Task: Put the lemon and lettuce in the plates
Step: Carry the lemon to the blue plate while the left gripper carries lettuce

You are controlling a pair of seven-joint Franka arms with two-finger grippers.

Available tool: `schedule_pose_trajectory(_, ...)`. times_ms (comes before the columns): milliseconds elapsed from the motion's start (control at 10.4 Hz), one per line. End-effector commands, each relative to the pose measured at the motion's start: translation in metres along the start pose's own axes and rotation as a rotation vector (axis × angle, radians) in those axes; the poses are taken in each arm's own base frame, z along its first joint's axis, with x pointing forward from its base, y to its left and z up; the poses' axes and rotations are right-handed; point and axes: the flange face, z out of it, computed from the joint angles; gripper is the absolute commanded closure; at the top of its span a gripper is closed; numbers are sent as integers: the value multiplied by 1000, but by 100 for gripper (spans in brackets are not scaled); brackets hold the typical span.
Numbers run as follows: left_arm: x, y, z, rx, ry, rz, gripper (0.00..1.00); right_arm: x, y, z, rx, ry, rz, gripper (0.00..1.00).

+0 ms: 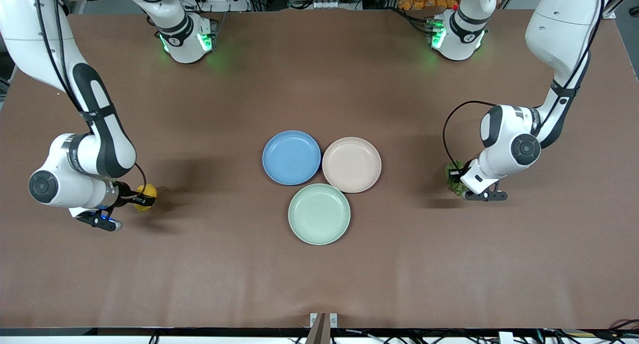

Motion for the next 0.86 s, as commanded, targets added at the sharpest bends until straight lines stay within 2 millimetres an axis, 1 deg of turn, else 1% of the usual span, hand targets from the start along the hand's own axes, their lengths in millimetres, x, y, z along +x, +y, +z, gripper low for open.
schedule_pose_trajectory(0,5,4,-23,12,43,17,100,-15,-13,-27,11,-22,-2,100)
schedule_pose_trajectory(192,7,11,-47,11,79,12,100,-23,-25,-38,42,-43,3,100)
schedule_pose_trajectory(288,7,18,-57,13,85,10,100,-27,-36,-41,42,-43,12,100)
schedule_pose_trajectory(384,12,27,-69,16,74,-2,100,-31,-49,-41,37,-43,35,100)
schedule_pose_trajectory(575,19,57,-96,21,30,-51,100,-44,-86,-47,27,-34,81,100)
schedule_pose_trajectory(671,20,75,-108,17,14,-66,100,-54,-111,-47,19,-31,111,100)
schedule_pose_trajectory(767,22,87,-118,13,9,-81,100,-67,-139,-46,10,-27,141,100)
